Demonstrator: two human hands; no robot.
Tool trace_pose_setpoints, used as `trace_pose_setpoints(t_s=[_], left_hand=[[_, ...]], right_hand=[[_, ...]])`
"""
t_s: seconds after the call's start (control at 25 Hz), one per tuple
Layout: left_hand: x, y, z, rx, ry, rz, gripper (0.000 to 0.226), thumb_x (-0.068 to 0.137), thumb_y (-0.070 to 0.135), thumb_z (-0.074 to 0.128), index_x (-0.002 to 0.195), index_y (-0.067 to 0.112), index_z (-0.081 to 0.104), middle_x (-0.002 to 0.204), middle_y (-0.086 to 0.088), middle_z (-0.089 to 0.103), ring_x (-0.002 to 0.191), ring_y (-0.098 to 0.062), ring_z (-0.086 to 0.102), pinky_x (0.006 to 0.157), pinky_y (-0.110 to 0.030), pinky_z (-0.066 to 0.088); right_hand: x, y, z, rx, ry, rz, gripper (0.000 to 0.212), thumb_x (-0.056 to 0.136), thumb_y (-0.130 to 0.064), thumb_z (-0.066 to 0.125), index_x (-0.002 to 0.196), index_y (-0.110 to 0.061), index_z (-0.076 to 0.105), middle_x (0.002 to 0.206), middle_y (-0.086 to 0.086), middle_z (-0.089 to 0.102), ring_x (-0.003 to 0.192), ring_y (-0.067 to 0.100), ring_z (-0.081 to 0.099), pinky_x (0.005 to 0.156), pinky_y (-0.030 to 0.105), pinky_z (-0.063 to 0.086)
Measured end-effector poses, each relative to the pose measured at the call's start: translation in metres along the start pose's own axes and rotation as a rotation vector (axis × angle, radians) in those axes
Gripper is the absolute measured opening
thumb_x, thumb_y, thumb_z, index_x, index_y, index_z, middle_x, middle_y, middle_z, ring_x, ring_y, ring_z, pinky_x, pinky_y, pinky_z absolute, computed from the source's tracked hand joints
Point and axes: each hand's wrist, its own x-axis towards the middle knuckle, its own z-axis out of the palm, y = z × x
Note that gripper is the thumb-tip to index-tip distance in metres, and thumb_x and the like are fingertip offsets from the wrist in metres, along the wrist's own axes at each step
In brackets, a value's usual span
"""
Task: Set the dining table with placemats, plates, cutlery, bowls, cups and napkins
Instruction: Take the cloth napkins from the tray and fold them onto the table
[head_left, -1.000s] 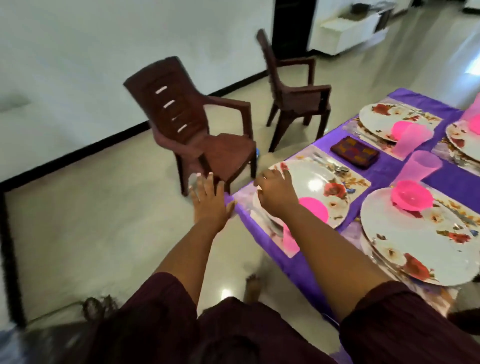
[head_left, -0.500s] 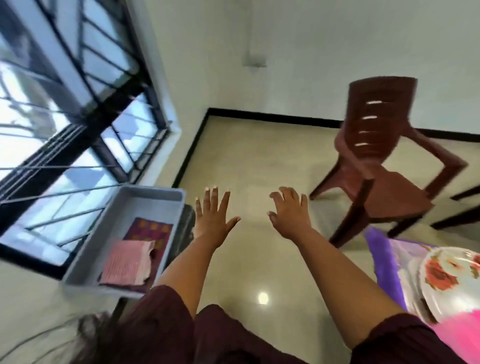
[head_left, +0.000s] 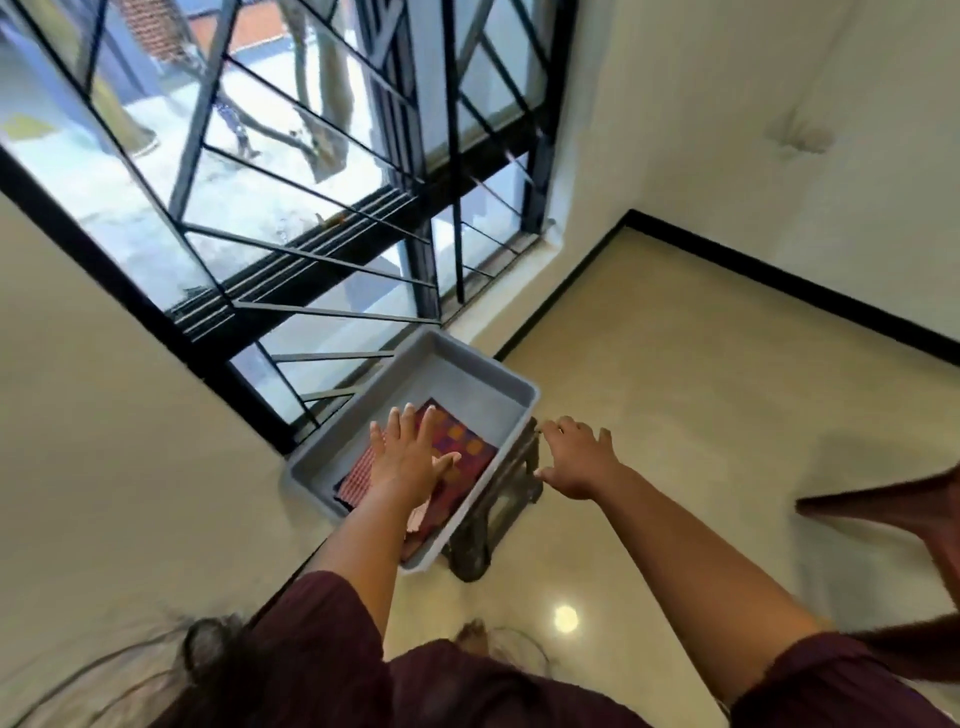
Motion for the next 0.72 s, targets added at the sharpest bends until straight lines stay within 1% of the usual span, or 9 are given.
trace_pose_setpoints(t_s=[0.12,0.2,0.32,0.4,0.48,0.56,0.64,0.72], left_hand=[[0.017,-0.019,0.008,-0.09,-0.042,-0.06,0.077,0.096,0.058,0.037,0.155,0.023,0.002,0.162,-0.009,-0.003,0.149,-0.029,-0.01,0.118,-0.051,-0.008],[0.026,-0.03,0.017,-0.15,-0.081,-0.097,0.075,0.096,0.056,0.04,0.154,0.024,0.005,0.162,-0.008,0.002,0.149,-0.029,-0.004,0.118,-0.05,-0.004],[0.039,-0.041,0.034,-0.357,-0.173,-0.195,0.072,0.096,0.051,0.047,0.153,0.021,0.014,0.159,-0.008,0.018,0.146,-0.029,0.017,0.118,-0.045,0.018],[0.045,-0.041,0.044,-0.505,-0.251,-0.251,0.069,0.097,0.046,0.048,0.152,0.018,0.018,0.156,-0.009,0.025,0.141,-0.029,0.028,0.115,-0.044,0.029],[0.054,-0.039,0.05,-0.596,-0.304,-0.261,0.063,0.099,0.042,0.047,0.151,0.017,0.022,0.155,-0.009,0.029,0.139,-0.029,0.033,0.113,-0.041,0.031],[0.068,-0.036,0.053,-0.652,-0.317,-0.271,0.06,0.099,0.039,0.047,0.15,0.015,0.026,0.153,-0.01,0.033,0.137,-0.028,0.036,0.11,-0.039,0.032],[0.088,-0.032,0.054,-0.736,-0.312,-0.324,0.056,0.1,0.032,0.049,0.149,0.014,0.029,0.15,-0.009,0.038,0.135,-0.027,0.04,0.106,-0.034,0.034],[0.111,-0.028,0.062,-0.829,-0.322,-0.392,0.052,0.1,0.023,0.048,0.148,0.015,0.03,0.146,-0.008,0.043,0.131,-0.024,0.044,0.099,-0.029,0.037]], right_hand=[[0.039,-0.019,-0.007,-0.028,-0.059,-0.037,0.058,0.093,-0.044,0.054,0.142,-0.022,0.033,0.147,0.009,0.035,0.133,0.032,0.036,0.108,0.05,0.027],[0.062,-0.03,-0.007,-0.027,-0.111,-0.069,0.053,0.094,-0.043,0.055,0.139,-0.022,0.037,0.145,0.009,0.038,0.131,0.032,0.039,0.106,0.047,0.032],[0.095,-0.041,-0.002,0.043,-0.201,-0.105,0.048,0.093,-0.039,0.058,0.134,-0.018,0.043,0.139,0.01,0.043,0.125,0.031,0.044,0.101,0.041,0.04],[0.115,-0.046,0.0,0.085,-0.25,-0.114,0.048,0.093,-0.035,0.06,0.134,-0.015,0.045,0.137,0.011,0.044,0.124,0.03,0.045,0.101,0.039,0.042],[0.136,-0.048,-0.003,0.1,-0.282,-0.113,0.048,0.093,-0.033,0.06,0.135,-0.014,0.045,0.138,0.012,0.044,0.123,0.03,0.047,0.1,0.037,0.042],[0.16,-0.051,-0.001,0.096,-0.329,-0.122,0.048,0.094,-0.033,0.061,0.135,-0.013,0.045,0.138,0.012,0.043,0.12,0.031,0.049,0.098,0.037,0.044],[0.188,-0.052,0.003,0.097,-0.372,-0.142,0.046,0.094,-0.033,0.06,0.133,-0.013,0.047,0.136,0.013,0.045,0.117,0.031,0.05,0.097,0.039,0.046],[0.217,-0.052,0.009,0.091,-0.396,-0.169,0.045,0.094,-0.033,0.061,0.132,-0.012,0.048,0.134,0.014,0.049,0.117,0.031,0.051,0.094,0.036,0.045]])
